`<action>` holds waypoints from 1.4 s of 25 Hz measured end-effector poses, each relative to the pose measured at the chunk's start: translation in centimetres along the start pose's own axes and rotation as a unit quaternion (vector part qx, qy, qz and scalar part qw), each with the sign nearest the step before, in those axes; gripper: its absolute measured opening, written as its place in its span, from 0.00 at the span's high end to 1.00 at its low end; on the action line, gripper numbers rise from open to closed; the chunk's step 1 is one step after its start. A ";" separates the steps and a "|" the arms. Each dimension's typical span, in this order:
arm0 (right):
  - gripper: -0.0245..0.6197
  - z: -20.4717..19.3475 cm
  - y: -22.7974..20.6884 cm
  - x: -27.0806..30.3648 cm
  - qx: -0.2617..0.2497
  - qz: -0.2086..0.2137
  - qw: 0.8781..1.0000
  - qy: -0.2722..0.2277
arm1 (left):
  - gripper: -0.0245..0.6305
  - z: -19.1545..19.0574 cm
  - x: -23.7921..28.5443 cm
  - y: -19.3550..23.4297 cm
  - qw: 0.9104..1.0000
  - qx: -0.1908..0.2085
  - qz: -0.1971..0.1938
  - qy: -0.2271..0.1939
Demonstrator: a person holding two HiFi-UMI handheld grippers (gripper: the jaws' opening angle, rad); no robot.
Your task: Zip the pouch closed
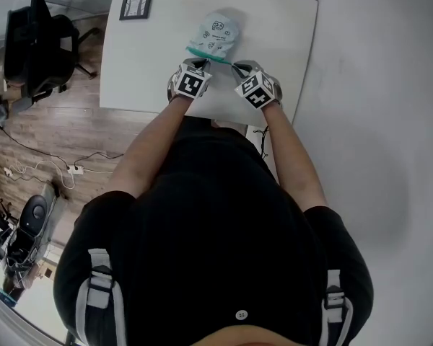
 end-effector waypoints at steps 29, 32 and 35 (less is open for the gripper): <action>0.92 -2.4 -2.1 -1.5 0.039 -0.028 0.999 0.008 | 0.95 -1.6 -0.5 3.7 0.998 -0.043 0.047 0.019; 0.92 -2.7 -1.6 -1.2 0.035 -0.031 0.999 0.015 | 0.95 -1.8 -0.7 3.8 0.998 -0.034 0.050 0.026; 0.92 -3.0 -1.4 -1.0 0.034 -0.036 0.999 0.019 | 0.95 -2.0 -0.7 3.5 0.998 -0.038 0.035 0.026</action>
Point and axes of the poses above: the fingertips, and each gripper's own axes: x forward along the fingers, y to its left, z out of its top, the point moved 9 cm from there along -x, backward along the fingers, and after that the axes turned 10 degrees about -y, right-handed, at the moved point
